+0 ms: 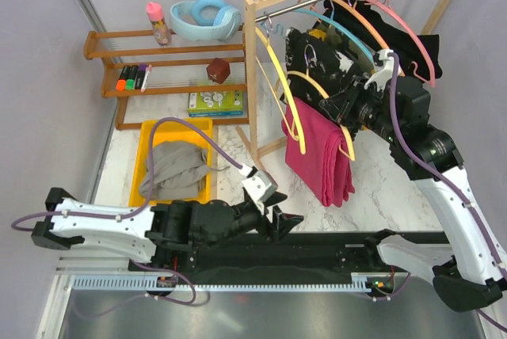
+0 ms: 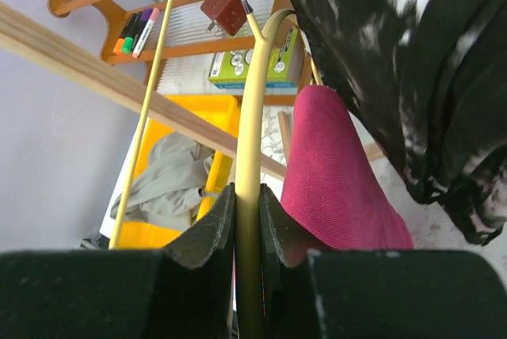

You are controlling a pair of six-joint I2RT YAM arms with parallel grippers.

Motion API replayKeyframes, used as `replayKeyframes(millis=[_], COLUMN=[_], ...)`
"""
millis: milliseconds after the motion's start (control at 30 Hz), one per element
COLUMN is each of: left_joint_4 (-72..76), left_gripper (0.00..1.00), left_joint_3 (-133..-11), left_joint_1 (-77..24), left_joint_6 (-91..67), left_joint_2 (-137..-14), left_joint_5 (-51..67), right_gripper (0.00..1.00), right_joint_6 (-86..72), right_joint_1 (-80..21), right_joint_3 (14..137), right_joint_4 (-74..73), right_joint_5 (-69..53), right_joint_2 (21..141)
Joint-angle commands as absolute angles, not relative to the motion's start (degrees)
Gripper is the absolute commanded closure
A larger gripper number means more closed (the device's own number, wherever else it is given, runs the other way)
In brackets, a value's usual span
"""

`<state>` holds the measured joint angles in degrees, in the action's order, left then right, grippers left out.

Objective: Remove the trousers from the hanger

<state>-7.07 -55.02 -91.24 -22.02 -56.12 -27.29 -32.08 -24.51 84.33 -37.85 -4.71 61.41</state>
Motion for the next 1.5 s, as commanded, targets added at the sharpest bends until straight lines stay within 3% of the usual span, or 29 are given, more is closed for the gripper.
replayKeyframes(millis=[0,67,167,267,533,733,900,1233,1400,1467], left_joint_4=[4.5,4.6,4.5,4.0,5.9,4.2,3.6,0.4,-3.0,-4.0], left_gripper=[0.28,0.28,0.36,0.35,0.20,0.18,0.22,0.43,0.48,0.57], left_joint_3=[-58.4,-59.4,-61.4,-64.0,-69.5,-75.6,-79.0,-83.4,-83.9,-84.8], left_joint_1=[-95.2,-95.3,-95.3,-95.3,-95.3,-95.3,-95.2,-94.3,-93.4,-93.3], left_joint_6=[-12.7,-12.8,-12.2,-12.7,-12.9,-12.7,-11.6,-11.9,-12.8,-12.7], left_joint_2=[-61.1,-64.1,-66.4,-69.7,-78.6,-85.1,-89.6,-93.7,-93.9,-94.0], left_joint_5=[-45.0,-47.9,-49.0,-50.9,-54.7,-62.7,-64.1,-66.4,-65.2,-65.1], right_gripper=[1.00,1.00,1.00,1.00,1.00,1.00,1.00,1.00,1.00,1.00], right_joint_6=[-35.4,-35.9,-36.6,-38.2,-42.5,-43.6,-43.6,-43.9,-44.5,-44.6], right_joint_1=[-24.3,-24.3,-24.3,-24.3,-24.2,-24.3,-24.3,-24.3,-24.2,-24.3], right_joint_3=[82.9,82.4,81.5,79.7,76.6,76.9,77.3,77.3,77.3,76.6], right_joint_4=[-30.0,-30.5,-31.2,-31.6,-31.4,-31.5,-32.1,-33.6,-33.9,-33.9], right_joint_5=[-5.5,-5.3,-5.5,-5.9,-6.7,-7.9,-8.3,-9.0,-9.8,-10.3], right_joint_2=[55.8,54.8,53.4,51.6,48.3,47.3,46.5,43.9,43.0,42.4])
